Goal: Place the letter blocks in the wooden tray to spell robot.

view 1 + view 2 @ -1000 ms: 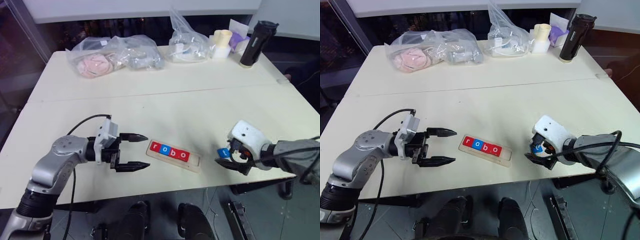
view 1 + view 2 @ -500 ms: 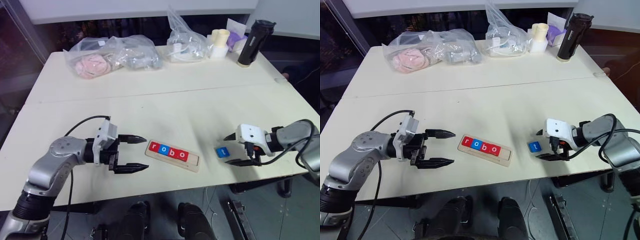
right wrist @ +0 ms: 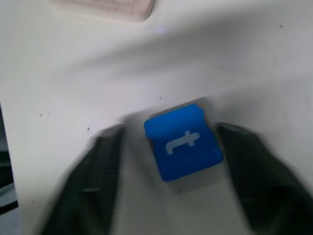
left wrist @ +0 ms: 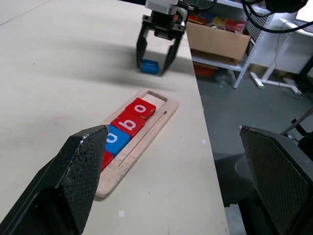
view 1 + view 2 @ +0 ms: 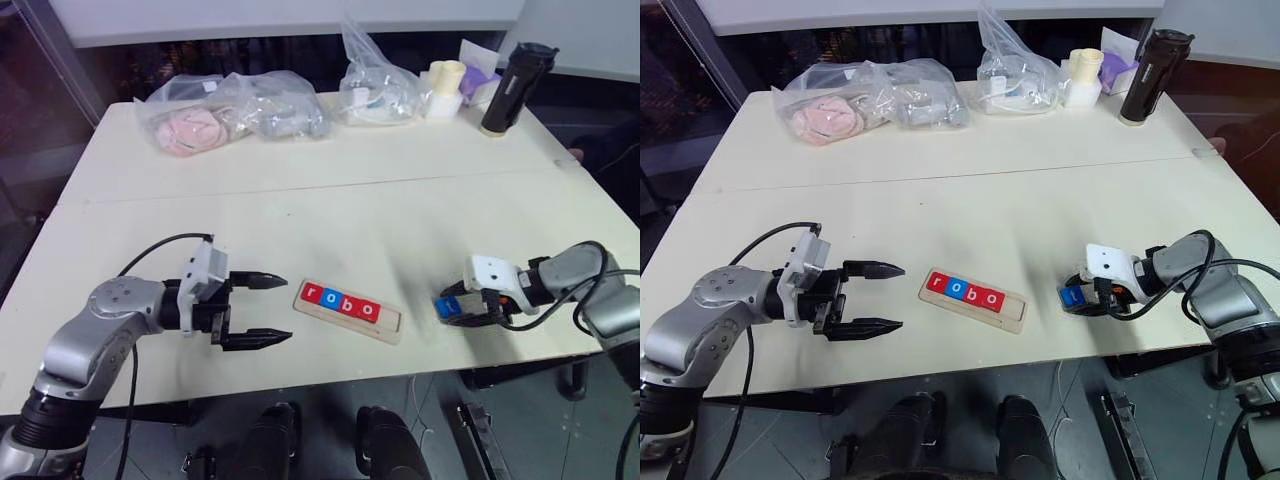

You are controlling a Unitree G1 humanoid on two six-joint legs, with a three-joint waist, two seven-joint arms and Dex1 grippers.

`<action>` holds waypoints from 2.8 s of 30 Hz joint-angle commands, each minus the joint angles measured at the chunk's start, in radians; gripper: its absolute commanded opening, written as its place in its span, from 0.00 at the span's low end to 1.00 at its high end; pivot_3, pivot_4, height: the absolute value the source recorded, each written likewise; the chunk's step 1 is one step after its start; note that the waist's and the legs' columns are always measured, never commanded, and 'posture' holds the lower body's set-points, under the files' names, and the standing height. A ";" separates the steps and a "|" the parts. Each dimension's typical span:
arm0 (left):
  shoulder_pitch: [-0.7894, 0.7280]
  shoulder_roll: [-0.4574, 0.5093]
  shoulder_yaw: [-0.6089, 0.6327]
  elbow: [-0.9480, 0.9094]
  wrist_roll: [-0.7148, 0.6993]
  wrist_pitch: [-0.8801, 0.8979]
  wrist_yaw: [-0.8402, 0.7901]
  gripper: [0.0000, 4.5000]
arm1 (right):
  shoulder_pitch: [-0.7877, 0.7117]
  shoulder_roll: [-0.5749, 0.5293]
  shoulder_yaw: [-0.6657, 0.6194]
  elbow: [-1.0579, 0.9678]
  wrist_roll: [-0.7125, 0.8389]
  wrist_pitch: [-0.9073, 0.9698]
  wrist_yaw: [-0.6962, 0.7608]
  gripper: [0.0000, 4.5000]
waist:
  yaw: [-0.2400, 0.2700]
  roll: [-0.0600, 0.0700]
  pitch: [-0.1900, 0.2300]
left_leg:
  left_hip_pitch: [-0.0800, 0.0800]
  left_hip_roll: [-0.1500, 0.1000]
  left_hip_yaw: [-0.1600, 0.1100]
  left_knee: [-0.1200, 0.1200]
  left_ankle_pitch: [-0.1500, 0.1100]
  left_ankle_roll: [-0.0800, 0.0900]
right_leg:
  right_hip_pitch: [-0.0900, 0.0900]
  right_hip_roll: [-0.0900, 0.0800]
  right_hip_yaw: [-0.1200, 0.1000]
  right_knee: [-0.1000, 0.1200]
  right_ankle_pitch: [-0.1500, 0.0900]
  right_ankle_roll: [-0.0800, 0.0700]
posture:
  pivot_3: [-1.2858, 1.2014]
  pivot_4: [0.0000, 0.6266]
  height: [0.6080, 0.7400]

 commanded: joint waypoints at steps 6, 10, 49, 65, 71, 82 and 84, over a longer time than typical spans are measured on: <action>-0.005 0.001 0.010 -0.031 -0.010 -0.009 0.003 1.00 | -0.018 0.006 -0.066 -0.167 0.047 0.166 -0.035 0.25 | 0.002 0.000 0.000 | 0.000 0.000 0.000 0.000 0.000 0.000 | 0.000 0.000 0.000 0.000 0.000 0.000 | 0.52 0.24 0.88; 0.001 -0.003 0.009 -0.035 -0.010 -0.010 0.006 1.00 | 0.020 0.011 -0.069 -0.369 0.110 0.344 -0.056 0.25 | 0.003 0.000 0.000 | 0.000 0.000 0.000 0.000 0.000 0.000 | -0.001 0.000 0.002 0.001 0.000 0.000 | 0.52 0.24 0.88; 0.007 -0.012 0.006 -0.034 -0.011 -0.013 0.016 1.00 | 0.112 0.116 0.004 -0.765 0.176 0.845 -0.448 0.25 | 0.004 -0.001 0.000 | 0.000 0.000 0.000 0.001 0.000 0.000 | 0.000 0.000 0.002 0.001 0.000 0.000 | 0.52 0.24 0.88; 0.007 -0.015 0.002 -0.032 -0.010 -0.014 0.014 1.00 | 0.112 0.086 -0.017 -0.763 0.189 0.838 -0.451 0.25 | 0.004 -0.001 0.000 | 0.000 0.000 0.000 0.001 0.000 0.000 | 0.000 0.000 0.002 0.001 0.000 0.000 | 0.52 0.24 0.88; 0.007 -0.016 0.001 -0.033 -0.009 -0.016 0.012 1.00 | 0.118 0.083 -0.015 -0.754 0.188 0.831 -0.463 0.25 | 0.004 -0.001 0.000 | 0.000 0.000 0.000 0.001 0.000 0.000 | 0.000 0.000 0.002 0.001 0.000 0.000 | 0.52 0.24 0.88; 0.008 -0.014 0.003 -0.036 -0.009 -0.014 0.013 1.00 | 0.115 0.095 0.007 -0.732 0.178 0.817 -0.478 0.25 | 0.003 -0.001 0.000 | 0.000 0.000 0.000 0.002 0.000 0.000 | 0.000 0.000 0.002 0.002 0.000 0.000 | 0.52 0.24 0.88; 0.007 -0.014 0.002 -0.034 -0.008 -0.016 0.013 1.00 | 0.112 0.100 0.013 -0.726 0.176 0.814 -0.479 0.25 | 0.004 -0.001 0.000 | 0.000 0.000 0.000 0.002 0.000 0.000 | 0.000 0.000 0.002 0.002 0.000 0.000 | 0.52 0.24 0.88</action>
